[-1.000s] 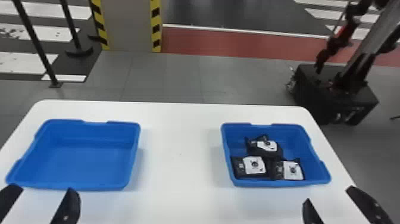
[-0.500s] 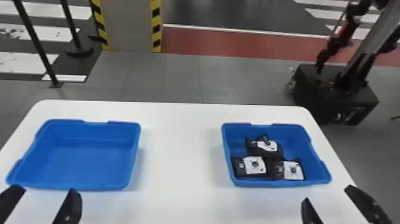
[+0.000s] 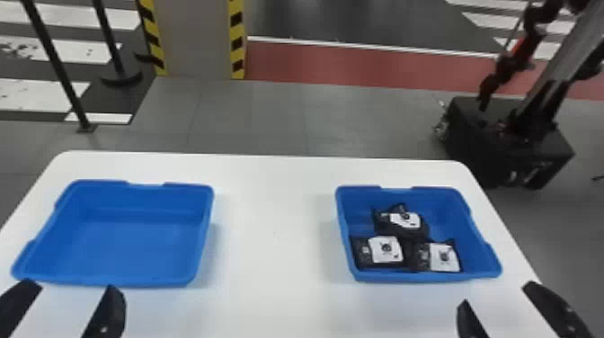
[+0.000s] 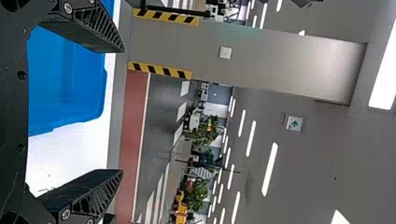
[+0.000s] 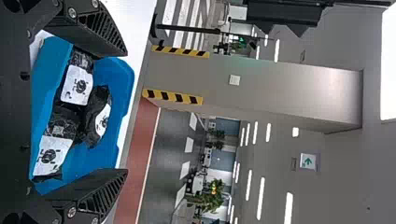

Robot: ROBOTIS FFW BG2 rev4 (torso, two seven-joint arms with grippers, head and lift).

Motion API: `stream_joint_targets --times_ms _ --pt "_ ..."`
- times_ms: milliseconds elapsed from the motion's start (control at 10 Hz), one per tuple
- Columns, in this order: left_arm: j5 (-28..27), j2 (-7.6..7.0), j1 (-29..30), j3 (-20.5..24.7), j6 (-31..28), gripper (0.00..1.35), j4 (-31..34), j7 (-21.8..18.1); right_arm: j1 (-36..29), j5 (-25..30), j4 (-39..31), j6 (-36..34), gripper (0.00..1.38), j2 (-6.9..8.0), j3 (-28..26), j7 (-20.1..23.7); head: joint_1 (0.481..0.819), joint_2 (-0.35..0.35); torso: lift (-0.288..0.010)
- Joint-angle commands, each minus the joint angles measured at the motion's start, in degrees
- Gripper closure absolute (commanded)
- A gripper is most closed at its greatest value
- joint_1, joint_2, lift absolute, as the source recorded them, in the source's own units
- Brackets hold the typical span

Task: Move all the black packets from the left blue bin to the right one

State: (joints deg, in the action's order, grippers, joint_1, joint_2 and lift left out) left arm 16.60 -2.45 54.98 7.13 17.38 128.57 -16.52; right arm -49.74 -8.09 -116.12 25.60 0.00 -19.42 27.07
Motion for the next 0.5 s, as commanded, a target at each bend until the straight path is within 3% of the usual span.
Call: stream_joint_targets --times_ms 0,200,400 --pt "0.3 -0.19 0.0 -0.2 -0.2 0.1 -0.1 0.0 0.0 -0.2 0.2 0.0 0.14 0.05 0.1 0.0 0.695 -0.117 -0.11" --pt "1.1 0.25 0.1 -0.4 -0.1 0.0 0.0 0.1 -0.2 -0.5 0.0 -0.3 0.0 0.05 0.3 0.3 0.695 -0.121 -0.11" --pt "1.6 0.96 0.3 -0.6 -0.4 0.0 0.0 0.2 0.1 -0.7 0.5 -0.3 0.0 0.05 0.3 1.4 0.695 -0.115 -0.11"
